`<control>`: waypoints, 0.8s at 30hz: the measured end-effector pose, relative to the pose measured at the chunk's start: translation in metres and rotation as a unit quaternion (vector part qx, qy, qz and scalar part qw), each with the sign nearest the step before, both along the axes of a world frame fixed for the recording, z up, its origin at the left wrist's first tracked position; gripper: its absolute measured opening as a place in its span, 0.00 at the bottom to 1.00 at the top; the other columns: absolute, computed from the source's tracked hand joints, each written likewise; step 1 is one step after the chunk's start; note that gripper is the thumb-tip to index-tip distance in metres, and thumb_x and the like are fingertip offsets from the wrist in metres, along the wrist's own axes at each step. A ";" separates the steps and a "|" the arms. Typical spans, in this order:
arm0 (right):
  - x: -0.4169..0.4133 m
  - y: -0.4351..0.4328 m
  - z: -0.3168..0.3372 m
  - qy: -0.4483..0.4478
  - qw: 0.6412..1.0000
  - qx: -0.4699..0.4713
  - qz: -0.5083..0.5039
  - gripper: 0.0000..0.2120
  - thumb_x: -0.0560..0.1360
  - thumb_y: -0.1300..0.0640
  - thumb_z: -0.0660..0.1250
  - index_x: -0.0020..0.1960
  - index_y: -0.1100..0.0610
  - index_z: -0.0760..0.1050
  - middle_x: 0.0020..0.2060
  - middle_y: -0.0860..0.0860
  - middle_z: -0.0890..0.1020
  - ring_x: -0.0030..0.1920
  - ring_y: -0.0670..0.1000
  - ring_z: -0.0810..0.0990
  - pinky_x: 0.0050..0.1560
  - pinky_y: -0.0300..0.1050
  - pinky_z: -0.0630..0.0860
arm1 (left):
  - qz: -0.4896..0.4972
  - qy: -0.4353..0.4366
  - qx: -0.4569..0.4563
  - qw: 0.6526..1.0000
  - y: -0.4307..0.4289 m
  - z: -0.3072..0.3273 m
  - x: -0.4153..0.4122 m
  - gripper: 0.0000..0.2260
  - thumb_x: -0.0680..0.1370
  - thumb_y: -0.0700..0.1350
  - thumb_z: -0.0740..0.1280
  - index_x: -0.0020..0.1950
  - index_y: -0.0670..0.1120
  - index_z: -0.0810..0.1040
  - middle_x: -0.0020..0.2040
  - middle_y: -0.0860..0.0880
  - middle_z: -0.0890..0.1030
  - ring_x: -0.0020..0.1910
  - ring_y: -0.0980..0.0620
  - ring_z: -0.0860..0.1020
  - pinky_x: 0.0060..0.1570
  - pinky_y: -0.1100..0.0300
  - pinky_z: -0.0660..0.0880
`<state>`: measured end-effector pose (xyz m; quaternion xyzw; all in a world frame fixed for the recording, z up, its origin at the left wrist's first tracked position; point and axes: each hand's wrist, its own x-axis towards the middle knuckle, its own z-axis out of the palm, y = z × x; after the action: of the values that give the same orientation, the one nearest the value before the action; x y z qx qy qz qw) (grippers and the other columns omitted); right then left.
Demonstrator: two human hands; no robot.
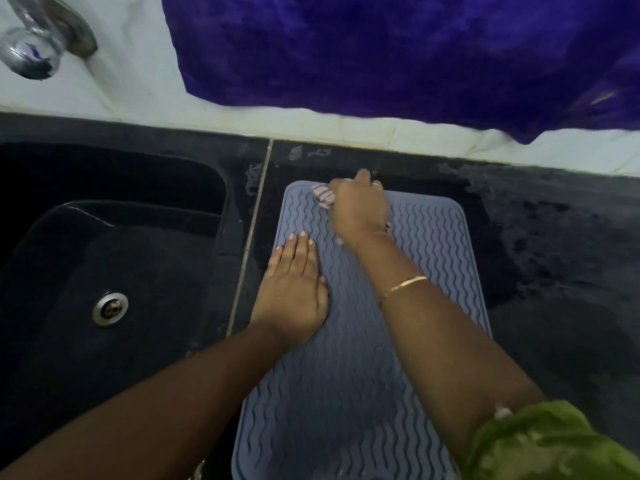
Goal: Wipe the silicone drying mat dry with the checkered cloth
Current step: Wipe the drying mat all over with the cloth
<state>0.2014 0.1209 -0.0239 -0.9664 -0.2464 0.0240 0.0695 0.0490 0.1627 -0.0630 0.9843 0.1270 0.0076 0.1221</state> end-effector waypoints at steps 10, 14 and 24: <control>-0.073 -0.055 -0.011 -0.007 0.997 0.063 0.034 0.17 0.75 0.57 0.63 0.64 0.51 0.72 0.59 0.58 0.70 0.58 0.61 0.71 0.53 0.51 0.74 | -0.011 0.010 -0.007 1.000 0.001 -0.005 -0.001 0.30 0.77 0.51 0.42 0.76 0.40 0.46 0.78 0.42 0.47 0.77 0.47 0.44 0.73 0.55 0.36; -0.011 -0.022 -0.012 -0.039 0.999 0.027 -0.006 0.19 0.75 0.61 0.63 0.65 0.50 0.71 0.65 0.61 0.66 0.62 0.63 0.67 0.56 0.57 0.73 | -0.011 0.004 -0.005 1.000 0.002 -0.006 -0.001 0.29 0.78 0.51 0.42 0.77 0.39 0.47 0.78 0.42 0.48 0.77 0.47 0.45 0.73 0.55 0.37; -0.070 -0.049 -0.008 -0.004 0.997 0.066 0.027 0.15 0.74 0.58 0.64 0.60 0.51 0.74 0.61 0.60 0.69 0.56 0.63 0.73 0.52 0.51 0.74 | 0.002 -0.013 -0.018 1.000 0.002 -0.001 0.000 0.25 0.82 0.47 0.49 0.76 0.39 0.50 0.78 0.42 0.51 0.77 0.47 0.48 0.74 0.56 0.40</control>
<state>0.1309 0.0723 -0.0320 -0.9529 -0.2734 0.0058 0.1314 0.0493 0.1646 -0.0643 0.9815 0.1280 0.0182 0.1414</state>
